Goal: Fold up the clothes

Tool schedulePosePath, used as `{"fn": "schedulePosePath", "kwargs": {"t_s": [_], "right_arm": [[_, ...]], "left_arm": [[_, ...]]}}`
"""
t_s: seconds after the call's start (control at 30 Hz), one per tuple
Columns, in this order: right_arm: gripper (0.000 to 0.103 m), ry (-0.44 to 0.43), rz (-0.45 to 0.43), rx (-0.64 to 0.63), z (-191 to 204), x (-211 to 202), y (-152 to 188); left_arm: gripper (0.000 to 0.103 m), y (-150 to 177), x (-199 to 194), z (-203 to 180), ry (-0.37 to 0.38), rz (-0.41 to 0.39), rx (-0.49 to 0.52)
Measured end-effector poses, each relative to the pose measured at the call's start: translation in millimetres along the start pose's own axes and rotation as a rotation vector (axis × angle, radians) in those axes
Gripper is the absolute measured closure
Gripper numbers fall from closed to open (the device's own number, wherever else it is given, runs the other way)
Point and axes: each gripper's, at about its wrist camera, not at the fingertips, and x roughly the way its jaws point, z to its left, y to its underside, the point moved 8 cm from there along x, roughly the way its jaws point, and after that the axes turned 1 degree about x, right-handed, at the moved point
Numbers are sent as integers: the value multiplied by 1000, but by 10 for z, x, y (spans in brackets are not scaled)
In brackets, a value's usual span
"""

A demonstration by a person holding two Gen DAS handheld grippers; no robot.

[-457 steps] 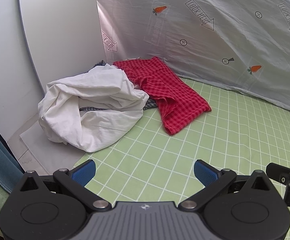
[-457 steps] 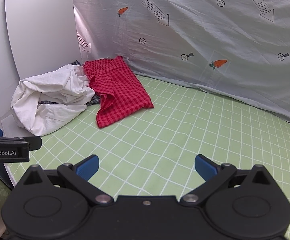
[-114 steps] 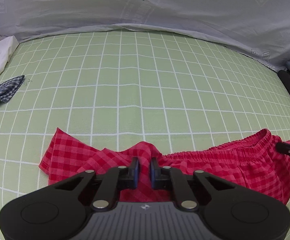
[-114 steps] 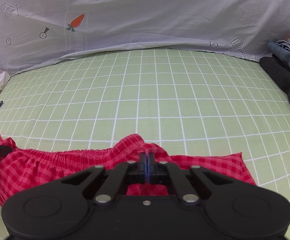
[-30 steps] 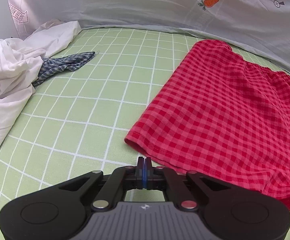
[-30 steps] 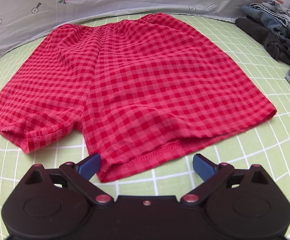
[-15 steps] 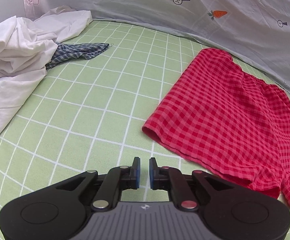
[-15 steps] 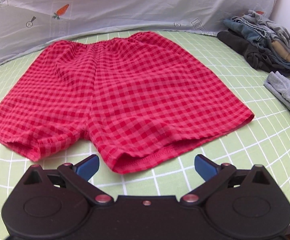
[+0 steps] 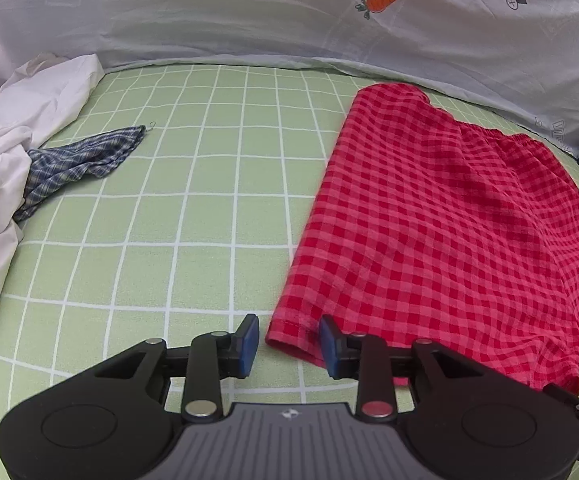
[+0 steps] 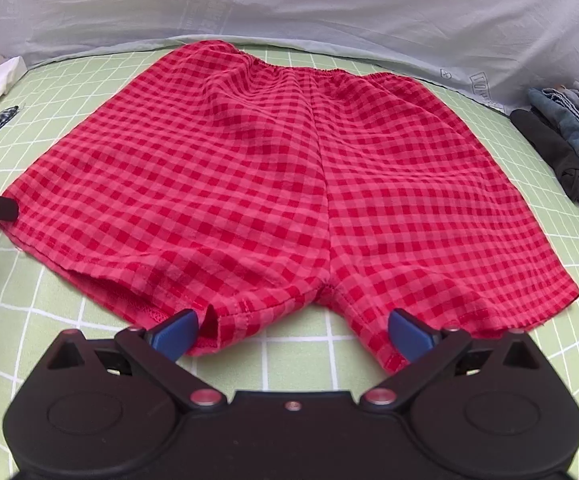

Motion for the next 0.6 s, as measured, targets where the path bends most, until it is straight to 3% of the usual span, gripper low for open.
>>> {"fn": "schedulePosePath", "kwargs": {"t_s": [0.03, 0.1, 0.13, 0.27, 0.6], "right_arm": [[1, 27, 11, 7, -33, 10, 20], [1, 75, 24, 28, -117, 13, 50], [1, 96, 25, 42, -168, 4, 59], [1, 133, 30, 96, -329, -32, 100], [1, 65, 68, 73, -446, -101, 321]], "left_arm": [[70, 0, 8, -26, 8, -4, 17], [95, 12, 9, -67, 11, -15, 48], [100, 20, 10, -89, 19, -17, 62], [100, 65, -27, -105, 15, -16, 82], [100, 402, -338, 43, -32, 5, 26]]}}
